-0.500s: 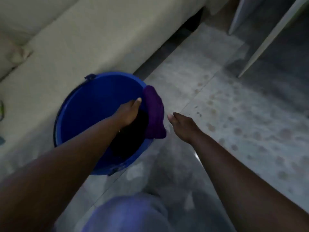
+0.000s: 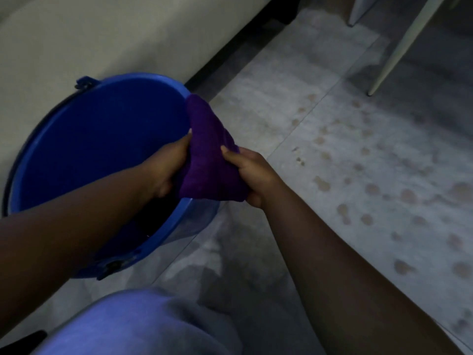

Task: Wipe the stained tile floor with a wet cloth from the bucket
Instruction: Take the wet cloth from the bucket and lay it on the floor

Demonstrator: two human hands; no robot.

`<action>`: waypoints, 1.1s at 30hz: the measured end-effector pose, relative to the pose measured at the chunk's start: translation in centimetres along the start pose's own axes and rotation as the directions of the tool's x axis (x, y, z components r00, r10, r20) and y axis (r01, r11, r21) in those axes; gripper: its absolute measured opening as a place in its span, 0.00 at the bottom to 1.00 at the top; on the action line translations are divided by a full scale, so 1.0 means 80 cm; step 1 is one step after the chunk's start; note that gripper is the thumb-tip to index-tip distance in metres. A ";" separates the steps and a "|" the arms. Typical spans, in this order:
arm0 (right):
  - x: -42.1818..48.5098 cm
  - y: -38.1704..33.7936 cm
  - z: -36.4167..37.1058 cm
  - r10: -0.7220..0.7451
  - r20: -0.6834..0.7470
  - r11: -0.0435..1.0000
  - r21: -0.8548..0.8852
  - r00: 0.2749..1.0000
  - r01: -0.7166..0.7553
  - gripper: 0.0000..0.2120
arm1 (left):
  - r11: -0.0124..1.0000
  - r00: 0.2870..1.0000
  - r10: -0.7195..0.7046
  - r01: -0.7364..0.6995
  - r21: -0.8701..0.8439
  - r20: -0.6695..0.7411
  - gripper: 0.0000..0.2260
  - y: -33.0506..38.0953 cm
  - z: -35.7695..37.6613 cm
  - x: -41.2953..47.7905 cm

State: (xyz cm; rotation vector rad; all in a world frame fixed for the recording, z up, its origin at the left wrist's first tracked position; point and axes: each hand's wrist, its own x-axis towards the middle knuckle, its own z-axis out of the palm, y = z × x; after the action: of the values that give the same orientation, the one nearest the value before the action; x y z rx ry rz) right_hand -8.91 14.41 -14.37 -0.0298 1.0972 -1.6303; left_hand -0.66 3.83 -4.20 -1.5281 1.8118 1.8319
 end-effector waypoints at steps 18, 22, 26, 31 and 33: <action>-0.122 -0.077 -0.257 -0.426 -0.440 0.748 -0.663 0.791 0.034 0.21 | 0.347 0.816 0.462 -0.526 0.776 0.346 0.20 0.036 0.244 0.100; -0.148 -0.018 -0.325 -0.419 -0.531 0.661 -0.735 0.737 -0.154 0.22 | 0.444 0.842 0.408 -0.520 0.729 0.352 0.20 -0.044 0.300 0.138; -0.172 0.041 -0.370 -0.381 -0.589 0.453 -0.791 0.713 -0.411 0.23 | 0.445 0.835 0.369 -0.544 0.711 0.408 0.16 -0.130 0.336 0.149; -0.178 0.077 -0.390 -0.705 -0.363 -0.093 -0.804 0.609 -0.587 0.27 | 0.470 0.830 0.482 -0.516 0.716 0.281 0.13 -0.180 0.322 0.178; -0.164 0.071 -0.381 -0.710 -0.169 -0.232 -0.861 0.684 -0.453 0.28 | 0.436 0.784 0.600 -0.487 0.757 0.158 0.12 -0.189 0.307 0.190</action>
State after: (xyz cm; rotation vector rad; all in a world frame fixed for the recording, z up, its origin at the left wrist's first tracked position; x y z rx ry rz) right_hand -15.80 43.99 -28.88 -0.7441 3.0481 -0.1818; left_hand -10.30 19.68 -30.99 -0.7536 2.8678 0.7649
